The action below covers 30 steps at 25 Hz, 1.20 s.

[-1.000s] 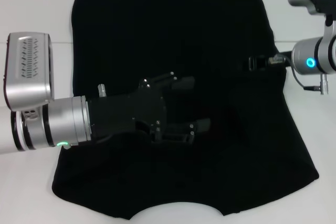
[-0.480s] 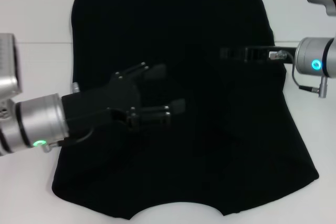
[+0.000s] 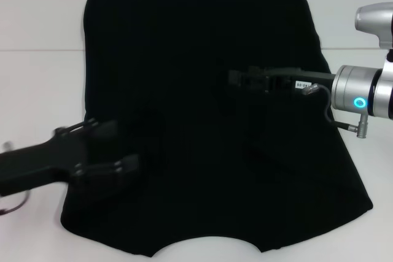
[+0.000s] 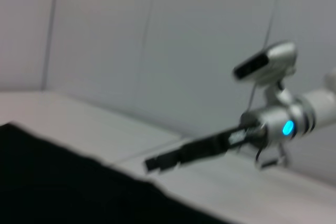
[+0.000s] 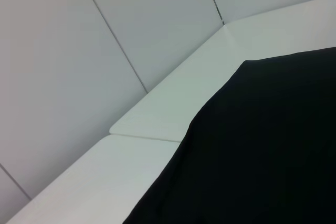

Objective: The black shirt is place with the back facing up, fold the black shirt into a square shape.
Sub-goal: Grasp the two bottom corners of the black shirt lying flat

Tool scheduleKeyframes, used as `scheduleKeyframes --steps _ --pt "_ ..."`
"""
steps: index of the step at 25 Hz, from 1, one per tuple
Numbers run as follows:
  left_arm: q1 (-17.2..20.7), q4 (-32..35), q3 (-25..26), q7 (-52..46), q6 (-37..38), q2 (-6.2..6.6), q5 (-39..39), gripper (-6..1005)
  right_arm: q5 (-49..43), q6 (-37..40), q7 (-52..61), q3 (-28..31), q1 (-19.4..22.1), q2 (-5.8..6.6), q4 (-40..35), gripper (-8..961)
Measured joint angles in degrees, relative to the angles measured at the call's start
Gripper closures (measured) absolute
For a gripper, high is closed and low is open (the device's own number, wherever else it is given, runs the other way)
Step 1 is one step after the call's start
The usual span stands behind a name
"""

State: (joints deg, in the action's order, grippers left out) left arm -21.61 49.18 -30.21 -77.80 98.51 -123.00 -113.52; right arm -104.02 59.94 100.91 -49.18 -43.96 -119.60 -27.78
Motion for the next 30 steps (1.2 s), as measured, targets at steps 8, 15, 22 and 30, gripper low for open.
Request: scheduleKeyframes --steps 8,15,22,30 --pt "0.31 4.68 9.69 -11.3 3.11 1.92 -13.41 63 2.42 0.02 0.19 -0.1 -0.16 -0.08 0.42 273" --pt "-1.14 5.73 10.27 -22.16 2.07 2.47 -20.49 63 2.61 0.17 0.16 -0.07 0.04 -0.11 0.45 273" --pt "-2.08 6.04 9.46 -25.7 0.65 2.48 -24.81 63 2.65 0.12 0.14 0.05 0.25 0.0 0.43 271" --pt "-1.98 5.48 7.8 -17.23 -1.21 1.41 -26.01 63 2.7 -0.02 -0.02 0.05 0.28 0.07 0.13 272"
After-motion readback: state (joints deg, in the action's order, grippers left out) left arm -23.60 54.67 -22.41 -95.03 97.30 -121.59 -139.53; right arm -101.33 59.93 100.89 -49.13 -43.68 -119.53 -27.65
